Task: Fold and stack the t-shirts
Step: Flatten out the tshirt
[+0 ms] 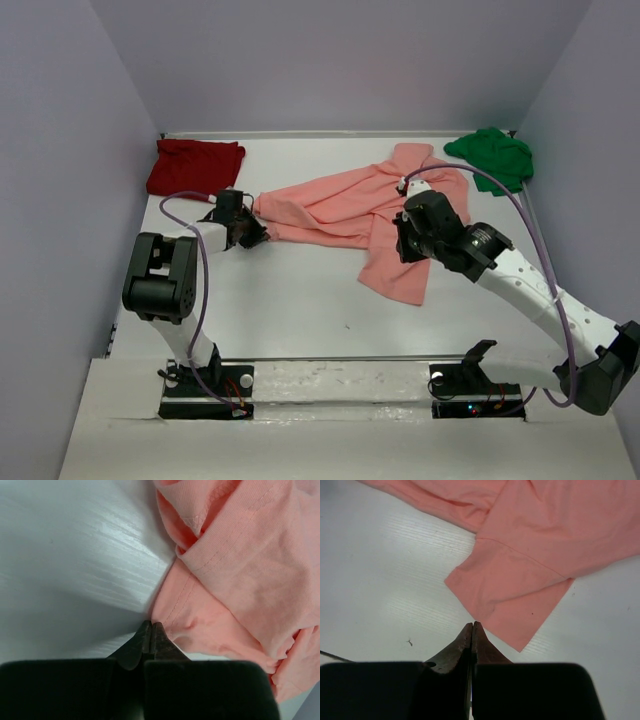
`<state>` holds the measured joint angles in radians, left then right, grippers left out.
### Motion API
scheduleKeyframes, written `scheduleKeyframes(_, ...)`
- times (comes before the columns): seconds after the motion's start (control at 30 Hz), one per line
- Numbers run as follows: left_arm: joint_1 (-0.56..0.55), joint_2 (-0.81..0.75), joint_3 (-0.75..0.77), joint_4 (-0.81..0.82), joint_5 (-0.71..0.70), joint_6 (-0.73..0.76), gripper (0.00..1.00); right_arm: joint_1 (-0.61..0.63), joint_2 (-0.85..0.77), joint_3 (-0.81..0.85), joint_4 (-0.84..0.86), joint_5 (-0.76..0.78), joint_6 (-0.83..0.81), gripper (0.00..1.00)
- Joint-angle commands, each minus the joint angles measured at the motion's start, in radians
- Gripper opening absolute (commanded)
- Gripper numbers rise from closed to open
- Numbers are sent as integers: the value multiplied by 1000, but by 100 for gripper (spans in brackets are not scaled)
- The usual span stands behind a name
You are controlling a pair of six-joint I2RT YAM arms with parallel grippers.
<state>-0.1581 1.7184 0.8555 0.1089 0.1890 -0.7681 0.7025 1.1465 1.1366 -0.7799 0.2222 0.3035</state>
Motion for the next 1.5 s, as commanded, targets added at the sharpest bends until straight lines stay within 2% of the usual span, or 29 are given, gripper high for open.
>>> scheduleKeyframes(0.0,-6,-62,14,-90,-51,10,0,9,59,52,-74,132,88,0)
scheduleKeyframes(0.07,-6,-85,14,-100,-66,9,0,9,88,20,-102,204,166,0)
scheduleKeyframes(0.13,-6,-97,14,-103,-66,12,0,9,79,-23,-96,212,183,0)
scheduleKeyframes(0.23,-6,-124,10,-107,-66,15,0,9,36,-110,-65,206,276,16)
scheduleKeyframes(0.27,-6,-140,8,-107,-68,19,0,9,15,-144,-65,206,296,29)
scheduleKeyframes(0.37,-6,-163,19,-144,-83,30,0,9,-31,-207,-58,189,373,37)
scheduleKeyframes(0.53,-6,-169,24,-158,-89,33,0,9,-65,-294,-64,134,508,37)
scheduleKeyframes(0.8,-4,-178,1,-146,-86,21,0,9,-160,-463,-68,138,744,37)
scheduleKeyframes(1.13,-6,-183,-10,-132,-76,16,0,9,-87,-494,-73,189,833,36)
scheduleKeyframes(1.33,-6,-191,-26,-117,-60,12,0,9,-13,-430,-70,269,830,34)
scheduleKeyframes(1.47,-6,-198,-33,-117,-56,15,0,0,13,-445,-15,235,823,31)
